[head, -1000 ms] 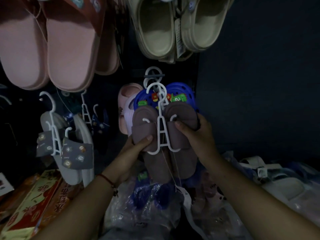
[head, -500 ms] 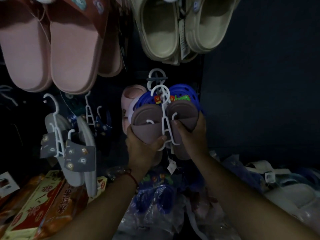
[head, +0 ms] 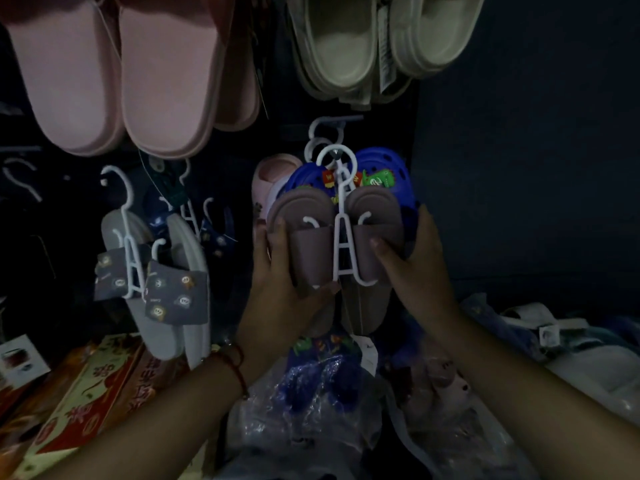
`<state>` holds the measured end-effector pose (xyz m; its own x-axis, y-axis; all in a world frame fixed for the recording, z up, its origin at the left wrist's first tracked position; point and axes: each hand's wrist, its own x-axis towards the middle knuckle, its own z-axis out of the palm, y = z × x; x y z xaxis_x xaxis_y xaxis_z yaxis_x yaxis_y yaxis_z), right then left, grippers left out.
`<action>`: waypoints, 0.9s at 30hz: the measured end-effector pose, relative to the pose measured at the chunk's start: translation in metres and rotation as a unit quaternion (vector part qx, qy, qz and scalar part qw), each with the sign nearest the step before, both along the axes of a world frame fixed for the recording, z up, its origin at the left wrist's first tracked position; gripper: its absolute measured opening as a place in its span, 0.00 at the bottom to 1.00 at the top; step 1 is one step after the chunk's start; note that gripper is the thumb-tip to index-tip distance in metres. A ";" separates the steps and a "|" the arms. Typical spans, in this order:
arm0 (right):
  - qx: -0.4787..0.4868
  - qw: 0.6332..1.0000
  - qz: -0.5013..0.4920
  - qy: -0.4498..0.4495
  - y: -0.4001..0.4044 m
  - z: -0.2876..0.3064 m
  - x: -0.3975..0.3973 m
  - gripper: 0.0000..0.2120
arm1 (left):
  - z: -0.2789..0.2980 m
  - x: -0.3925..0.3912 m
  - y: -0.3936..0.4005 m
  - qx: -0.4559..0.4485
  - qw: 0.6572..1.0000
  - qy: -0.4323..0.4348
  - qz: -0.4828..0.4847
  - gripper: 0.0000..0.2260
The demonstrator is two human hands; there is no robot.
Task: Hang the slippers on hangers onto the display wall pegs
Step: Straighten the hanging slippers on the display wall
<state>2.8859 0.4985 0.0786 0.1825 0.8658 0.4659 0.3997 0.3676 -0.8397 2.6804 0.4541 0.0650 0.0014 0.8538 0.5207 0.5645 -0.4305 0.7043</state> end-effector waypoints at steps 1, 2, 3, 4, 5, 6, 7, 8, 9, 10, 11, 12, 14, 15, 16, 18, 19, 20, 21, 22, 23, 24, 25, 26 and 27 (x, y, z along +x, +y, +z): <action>0.000 0.998 -0.016 -0.063 -0.009 -0.001 0.001 0.45 | 0.001 -0.005 -0.005 0.005 0.999 0.043 -0.002 0.48; 0.006 0.992 -0.029 -0.125 -0.018 -0.003 0.001 0.43 | 0.000 -0.010 -0.011 0.015 0.996 0.088 -0.003 0.46; 0.012 0.983 -0.034 -0.180 -0.029 -0.004 0.000 0.41 | 0.000 -0.014 -0.017 0.033 0.990 0.135 -0.002 0.45; 0.015 0.974 -0.029 -0.223 -0.041 -0.005 -0.002 0.39 | -0.001 -0.018 -0.023 0.060 0.981 0.182 -0.005 0.47; 0.006 0.966 -0.018 -0.257 -0.053 -0.006 -0.006 0.38 | -0.003 -0.022 -0.029 0.099 0.969 0.224 -0.013 0.49; -0.008 0.960 -0.005 -0.278 -0.066 -0.004 -0.011 0.37 | -0.004 -0.027 -0.035 0.133 0.957 0.256 -0.022 0.50; -0.029 0.956 0.007 -0.293 -0.077 -0.001 -0.017 0.36 | -0.004 -0.032 -0.044 0.136 0.952 0.271 -0.035 0.49; -0.044 0.951 0.016 -0.305 -0.088 0.003 -0.024 0.36 | -0.001 -0.039 -0.054 0.114 0.956 0.266 -0.050 0.48; -0.061 0.946 0.021 -0.319 -0.099 0.009 -0.032 0.35 | 0.001 -0.049 -0.063 0.089 0.960 0.256 -0.065 0.47; -0.074 0.941 0.022 -0.330 -0.109 0.017 -0.041 0.35 | 0.004 -0.062 -0.070 0.082 0.961 0.253 -0.077 0.46; -0.084 0.937 0.020 -0.337 -0.117 0.024 -0.051 0.35 | 0.006 -0.077 -0.076 0.094 0.957 0.261 -0.082 0.45; -0.086 0.937 0.022 -0.338 -0.123 0.031 -0.062 0.35 | 0.010 -0.093 -0.081 0.108 0.952 0.275 -0.081 0.42; -0.061 0.941 0.021 -0.333 -0.132 0.044 -0.086 0.35 | 0.021 -0.126 -0.086 0.129 0.935 0.325 -0.057 0.38; -0.048 0.940 0.017 -0.337 -0.136 0.050 -0.099 0.37 | 0.028 -0.143 -0.088 0.131 0.928 0.346 -0.037 0.37; -0.044 0.938 0.011 -0.343 -0.140 0.055 -0.114 0.38 | 0.032 -0.161 -0.089 0.132 0.924 0.359 -0.022 0.36; -0.040 0.931 0.003 -0.363 -0.144 0.061 -0.142 0.36 | 0.038 -0.194 -0.091 0.132 0.922 0.364 0.004 0.36; -0.030 0.927 0.008 -0.373 -0.145 0.062 -0.156 0.35 | 0.037 -0.210 -0.090 0.136 0.921 0.366 0.018 0.37; -0.023 0.926 0.013 -0.377 -0.147 0.062 -0.170 0.35 | 0.035 -0.226 -0.087 0.136 0.918 0.370 0.033 0.39; -0.021 0.926 0.021 -0.375 -0.145 0.059 -0.184 0.35 | 0.031 -0.241 -0.082 0.128 0.915 0.380 0.047 0.42; -0.029 0.925 0.034 -0.378 -0.146 0.057 -0.198 0.35 | 0.027 -0.255 -0.074 0.110 0.911 0.392 0.062 0.47; -0.029 0.923 0.054 -0.380 -0.145 0.053 -0.210 0.34 | 0.023 -0.267 -0.066 0.089 0.909 0.402 0.067 0.52; -0.030 0.918 0.071 -0.389 -0.143 0.049 -0.222 0.34 | 0.020 -0.277 -0.059 0.068 0.907 0.409 0.066 0.55; -0.028 0.908 0.077 -0.412 -0.141 0.045 -0.235 0.35 | 0.018 -0.285 -0.053 0.053 0.904 0.420 0.067 0.56; -0.030 0.892 0.069 -0.445 -0.140 0.042 -0.246 0.36 | 0.018 -0.291 -0.049 0.038 0.898 0.433 0.073 0.57; -0.027 0.877 0.052 -0.477 -0.139 0.040 -0.257 0.38 | 0.019 -0.293 -0.047 0.030 0.892 0.444 0.080 0.57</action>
